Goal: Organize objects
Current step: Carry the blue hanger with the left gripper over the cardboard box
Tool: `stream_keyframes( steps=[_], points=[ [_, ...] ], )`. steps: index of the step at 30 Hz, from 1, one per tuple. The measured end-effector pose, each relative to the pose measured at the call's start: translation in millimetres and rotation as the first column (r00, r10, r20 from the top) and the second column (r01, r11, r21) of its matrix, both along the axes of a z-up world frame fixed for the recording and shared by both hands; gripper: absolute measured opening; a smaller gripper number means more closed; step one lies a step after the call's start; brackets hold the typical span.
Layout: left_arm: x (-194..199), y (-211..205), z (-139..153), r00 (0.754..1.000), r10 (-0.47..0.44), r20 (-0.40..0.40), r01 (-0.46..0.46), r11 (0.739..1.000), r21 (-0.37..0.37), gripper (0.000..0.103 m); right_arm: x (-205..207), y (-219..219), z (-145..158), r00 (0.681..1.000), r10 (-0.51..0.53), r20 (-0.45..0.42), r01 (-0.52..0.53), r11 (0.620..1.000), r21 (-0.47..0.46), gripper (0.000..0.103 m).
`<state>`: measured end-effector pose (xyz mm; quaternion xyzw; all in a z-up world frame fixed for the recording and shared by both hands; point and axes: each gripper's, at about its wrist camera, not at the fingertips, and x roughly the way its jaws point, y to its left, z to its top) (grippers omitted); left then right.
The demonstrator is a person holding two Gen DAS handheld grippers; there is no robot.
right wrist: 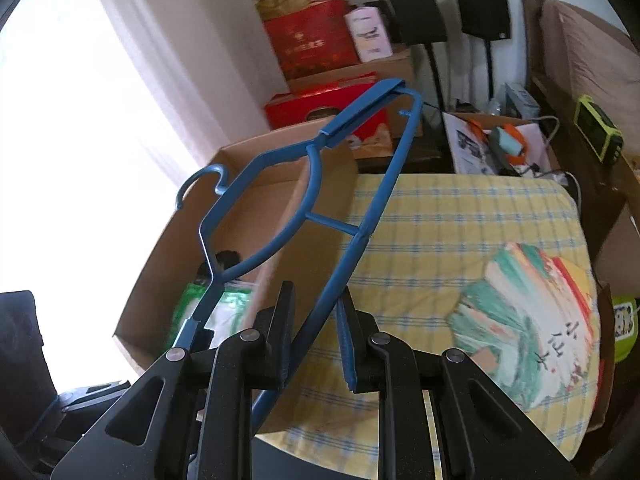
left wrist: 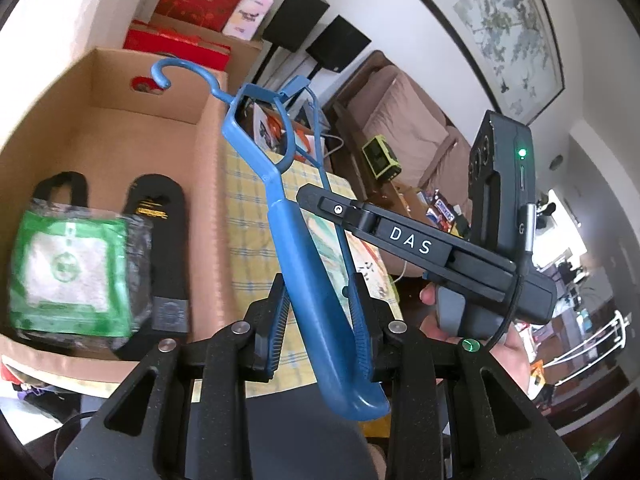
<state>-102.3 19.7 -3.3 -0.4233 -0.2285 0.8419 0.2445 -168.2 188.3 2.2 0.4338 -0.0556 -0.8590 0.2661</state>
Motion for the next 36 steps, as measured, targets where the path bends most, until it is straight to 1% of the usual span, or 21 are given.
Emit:
stream_keyframes(
  steps=[5, 9, 16, 22, 25, 28, 29, 30, 32, 33, 34, 35, 36],
  points=[
    [2.7, -29.2, -1.5, 1.000, 0.027, 0.007, -0.027, 1.000, 0.002, 0.028, -1.2, -30.6, -3.0, 0.999, 0.035, 0.009, -0.035, 0.999, 0.004, 0.020],
    [2.5, -49.7, -3.1, 0.998, 0.053, 0.014, -0.053, 0.999, -0.011, 0.028, -4.6, -54.4, -7.2, 0.997, 0.072, 0.023, -0.072, 0.997, 0.002, 0.020],
    [-5.4, -83.8, -11.1, 0.996, 0.087, 0.034, -0.087, 0.996, -0.003, 0.028, -14.2, -91.0, -15.8, 0.993, 0.113, 0.041, -0.114, 0.993, 0.024, 0.020],
    [-18.7, -104.9, -24.2, 0.992, 0.110, 0.061, -0.110, 0.994, -0.003, 0.028, -29.4, -116.2, -28.1, 0.988, 0.138, 0.075, -0.143, 0.988, 0.062, 0.020],
    [-25.4, -110.1, -33.8, 0.990, 0.115, 0.080, -0.114, 0.993, -0.009, 0.028, -34.9, -125.3, -38.6, 0.986, 0.136, 0.096, -0.144, 0.985, 0.090, 0.020],
    [-31.5, -114.6, -45.9, 0.988, 0.118, 0.103, -0.118, 0.993, 0.000, 0.028, -38.8, -127.8, -48.9, 0.985, 0.123, 0.118, -0.136, 0.985, 0.108, 0.020],
    [-32.2, -115.6, -48.9, 0.987, 0.119, 0.106, -0.120, 0.993, 0.006, 0.028, -38.7, -127.9, -49.4, 0.988, 0.117, 0.105, -0.129, 0.984, 0.119, 0.020],
    [-33.2, -116.9, -52.0, 0.987, 0.121, 0.108, -0.123, 0.992, 0.013, 0.028, -38.8, -126.6, -49.7, 0.988, 0.113, 0.101, -0.125, 0.984, 0.123, 0.022],
    [-37.0, -121.1, -58.5, 0.984, 0.137, 0.112, -0.137, 0.991, -0.004, 0.028, -41.1, -123.6, -49.4, 0.988, 0.105, 0.111, -0.117, 0.987, 0.108, 0.028],
    [-38.5, -122.6, -61.1, 0.983, 0.144, 0.116, -0.143, 0.990, -0.013, 0.027, -41.7, -120.1, -47.4, 0.987, 0.108, 0.116, -0.118, 0.990, 0.082, 0.033],
    [-40.4, -125.3, -64.5, 0.980, 0.151, 0.127, -0.150, 0.989, -0.013, 0.025, -41.1, -116.5, -44.6, 0.987, 0.109, 0.117, -0.117, 0.991, 0.065, 0.042],
    [-42.9, -128.7, -68.8, 0.978, 0.158, 0.139, -0.159, 0.987, -0.009, 0.024, -40.1, -113.2, -41.0, 0.989, 0.102, 0.109, -0.109, 0.992, 0.062, 0.046],
    [-44.7, -130.7, -71.1, 0.975, 0.166, 0.144, -0.166, 0.986, -0.013, 0.024, -39.0, -109.8, -37.2, 0.990, 0.097, 0.100, -0.103, 0.993, 0.059, 0.047]
  ],
)
